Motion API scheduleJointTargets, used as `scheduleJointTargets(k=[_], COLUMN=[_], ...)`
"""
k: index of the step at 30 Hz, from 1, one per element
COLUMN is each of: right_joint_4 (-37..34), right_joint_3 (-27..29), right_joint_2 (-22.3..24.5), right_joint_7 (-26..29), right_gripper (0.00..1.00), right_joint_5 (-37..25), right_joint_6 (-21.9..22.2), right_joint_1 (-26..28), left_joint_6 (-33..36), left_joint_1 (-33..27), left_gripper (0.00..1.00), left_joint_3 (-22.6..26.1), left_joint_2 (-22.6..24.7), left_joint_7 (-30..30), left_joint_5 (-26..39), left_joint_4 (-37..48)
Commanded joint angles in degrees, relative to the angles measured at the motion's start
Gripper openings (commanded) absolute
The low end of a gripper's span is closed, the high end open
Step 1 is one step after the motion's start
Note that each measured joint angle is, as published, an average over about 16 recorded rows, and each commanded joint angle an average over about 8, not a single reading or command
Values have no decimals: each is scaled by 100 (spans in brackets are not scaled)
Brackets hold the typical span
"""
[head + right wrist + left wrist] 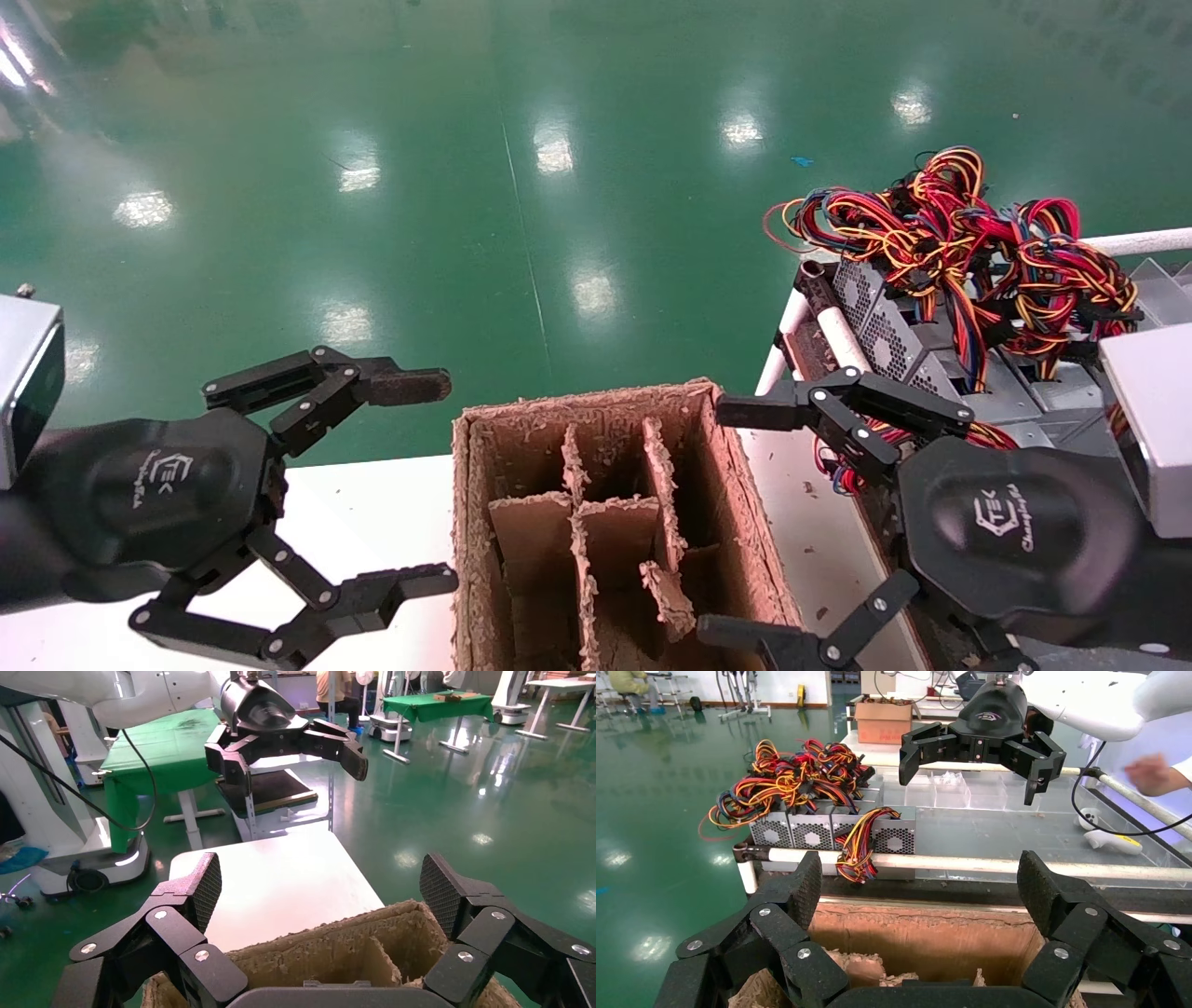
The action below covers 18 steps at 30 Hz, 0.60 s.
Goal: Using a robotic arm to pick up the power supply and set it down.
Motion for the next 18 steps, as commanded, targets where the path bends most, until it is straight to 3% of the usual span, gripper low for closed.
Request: scheduleJointTargets(k=[1,18], right_joint_4=[16,-32], right_joint_3=[-15,27], right_joint_2=[-13,25], right_joint_7=[3,-4], right_gripper=[100,100], right_joint_5=[-2,-3], right_joint_6=[-3,5], right_joint_1=[13,-24], left_joint_6=[0,0], left_joint_1=[0,0], left_gripper=[100,100], left_joint_3=[0,0], left_joint_2=[0,0], left_joint_7=[0,0], left_joint_5=[0,0], left_joint_4=[0,0])
